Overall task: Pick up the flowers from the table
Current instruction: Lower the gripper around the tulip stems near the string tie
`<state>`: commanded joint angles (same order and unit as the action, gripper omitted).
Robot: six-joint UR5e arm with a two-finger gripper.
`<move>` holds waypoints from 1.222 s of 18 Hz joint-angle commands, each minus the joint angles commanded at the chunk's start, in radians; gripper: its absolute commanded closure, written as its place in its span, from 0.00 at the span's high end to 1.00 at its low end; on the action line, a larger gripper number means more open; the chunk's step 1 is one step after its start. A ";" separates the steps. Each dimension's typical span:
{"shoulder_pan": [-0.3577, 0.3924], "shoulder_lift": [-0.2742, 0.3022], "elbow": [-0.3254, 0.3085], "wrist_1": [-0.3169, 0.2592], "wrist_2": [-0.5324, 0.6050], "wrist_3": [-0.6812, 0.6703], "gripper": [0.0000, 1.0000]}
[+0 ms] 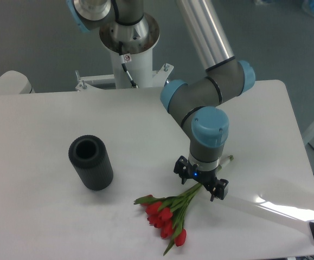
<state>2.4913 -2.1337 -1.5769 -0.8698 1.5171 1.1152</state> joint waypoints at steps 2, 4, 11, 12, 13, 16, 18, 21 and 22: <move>-0.005 -0.006 -0.020 0.035 -0.002 0.003 1.00; -0.008 -0.008 -0.035 0.055 0.000 0.009 1.00; -0.037 -0.040 -0.035 0.065 0.044 0.006 1.00; -0.040 -0.043 -0.034 0.068 0.045 0.006 1.00; -0.040 -0.046 -0.031 0.071 0.045 0.006 1.00; -0.041 -0.055 -0.023 0.072 0.045 0.006 1.00; -0.042 -0.055 -0.028 0.074 0.045 0.006 1.00; -0.042 -0.055 -0.021 0.074 0.045 0.009 0.77; -0.042 -0.057 -0.021 0.074 0.045 0.009 0.59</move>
<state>2.4498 -2.1905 -1.5984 -0.7961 1.5616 1.1244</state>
